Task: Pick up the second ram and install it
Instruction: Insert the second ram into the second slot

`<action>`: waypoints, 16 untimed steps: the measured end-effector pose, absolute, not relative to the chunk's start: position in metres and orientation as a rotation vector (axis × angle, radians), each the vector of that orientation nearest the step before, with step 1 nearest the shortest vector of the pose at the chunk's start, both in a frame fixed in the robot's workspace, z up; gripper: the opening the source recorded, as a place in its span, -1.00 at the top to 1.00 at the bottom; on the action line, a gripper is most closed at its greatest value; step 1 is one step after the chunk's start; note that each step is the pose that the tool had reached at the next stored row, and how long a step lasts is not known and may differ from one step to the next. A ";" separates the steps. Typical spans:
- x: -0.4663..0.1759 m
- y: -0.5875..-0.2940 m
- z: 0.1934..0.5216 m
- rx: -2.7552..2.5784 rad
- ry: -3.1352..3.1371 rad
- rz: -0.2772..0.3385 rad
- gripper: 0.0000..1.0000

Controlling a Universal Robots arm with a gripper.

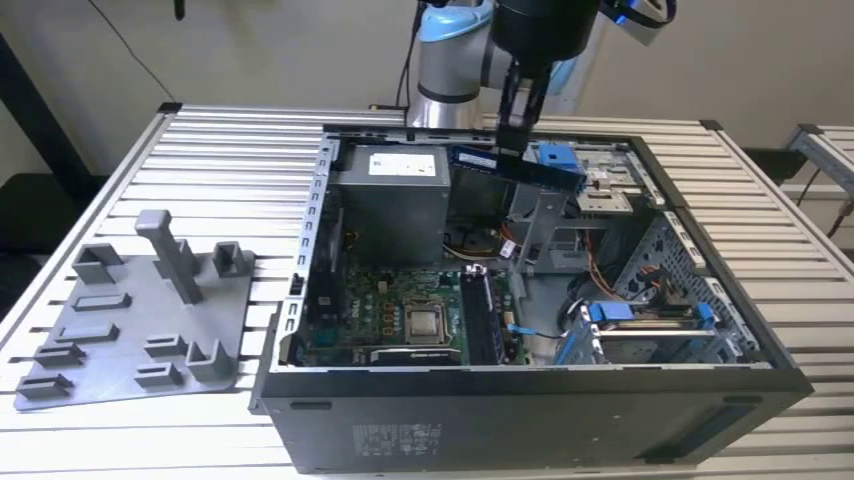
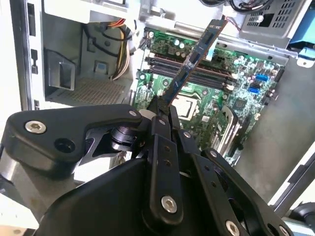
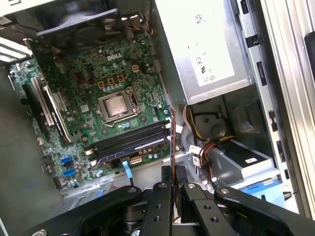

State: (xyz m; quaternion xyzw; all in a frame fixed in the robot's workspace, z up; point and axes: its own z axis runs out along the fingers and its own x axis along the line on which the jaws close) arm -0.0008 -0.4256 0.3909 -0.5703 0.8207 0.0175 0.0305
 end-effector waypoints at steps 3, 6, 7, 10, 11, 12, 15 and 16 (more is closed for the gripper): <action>-0.001 -0.426 0.391 -1.713 2.560 0.053 0.72; -0.001 -0.426 0.391 -1.669 2.590 0.053 0.72; -0.001 -0.426 0.391 -1.654 2.600 0.053 0.72; -0.001 -0.427 0.390 -1.608 2.630 0.053 0.72; -0.001 -0.427 0.390 -1.591 2.640 0.052 0.72; -0.001 -0.427 0.390 -1.574 2.651 0.052 0.72; -0.001 -0.427 0.390 -1.523 2.681 0.051 0.72; -0.001 -0.427 0.390 -1.506 2.690 0.051 0.72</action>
